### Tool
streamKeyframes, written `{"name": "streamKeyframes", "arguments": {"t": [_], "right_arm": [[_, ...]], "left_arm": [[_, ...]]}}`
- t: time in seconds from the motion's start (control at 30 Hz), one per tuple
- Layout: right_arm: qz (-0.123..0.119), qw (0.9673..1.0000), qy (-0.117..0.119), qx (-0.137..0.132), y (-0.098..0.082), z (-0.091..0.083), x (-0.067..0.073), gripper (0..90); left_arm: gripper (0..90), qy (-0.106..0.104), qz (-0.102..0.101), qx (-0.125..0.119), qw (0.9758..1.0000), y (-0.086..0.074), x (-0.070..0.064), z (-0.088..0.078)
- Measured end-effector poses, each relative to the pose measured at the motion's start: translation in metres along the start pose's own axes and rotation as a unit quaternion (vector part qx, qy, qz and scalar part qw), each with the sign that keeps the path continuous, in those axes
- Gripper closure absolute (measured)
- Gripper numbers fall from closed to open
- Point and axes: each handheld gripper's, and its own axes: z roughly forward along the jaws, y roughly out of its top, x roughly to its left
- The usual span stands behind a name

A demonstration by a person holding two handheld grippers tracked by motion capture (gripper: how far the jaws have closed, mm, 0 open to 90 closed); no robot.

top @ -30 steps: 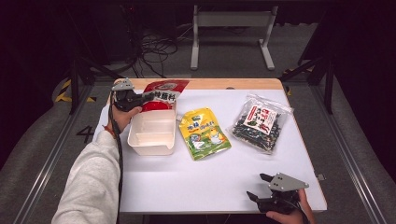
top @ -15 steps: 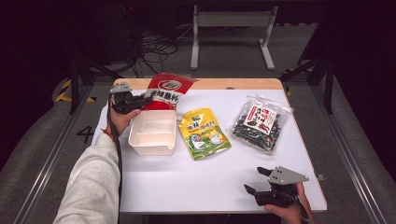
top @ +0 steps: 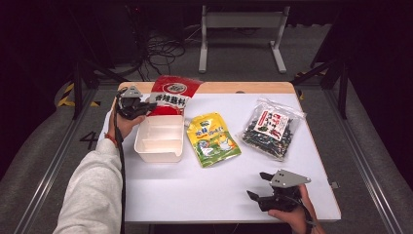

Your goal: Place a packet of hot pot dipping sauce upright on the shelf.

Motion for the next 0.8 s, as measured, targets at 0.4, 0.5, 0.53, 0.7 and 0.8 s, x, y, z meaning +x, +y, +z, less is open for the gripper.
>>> {"name": "streamKeyframes", "arguments": {"t": [0.4,0.5,0.53,0.7,0.8], "right_arm": [[-0.013,0.9998,0.014,0.008,0.007,0.010,0.005,23.8],[-0.013,0.9998,0.014,0.008,0.007,0.009,0.004,23.8],[-0.010,0.9998,0.014,0.007,0.007,0.008,0.003,23.8],[-0.006,0.9999,0.005,0.007,0.006,0.006,0.001,24.2],[-0.002,1.0000,-0.003,0.006,0.005,0.004,-0.002,28.2]], "left_arm": [[89.0,0.020,0.042,0.079,0.9958,0.009,0.000,0.012],[88.9,0.014,0.037,0.077,0.9963,0.008,0.001,0.012],[88.8,0.015,0.033,0.074,0.9966,0.007,0.002,0.011],[81.1,0.007,0.003,0.036,0.9993,0.004,0.004,0.005],[69.6,0.016,-0.011,0.018,0.9996,0.005,0.002,-0.001]]}}
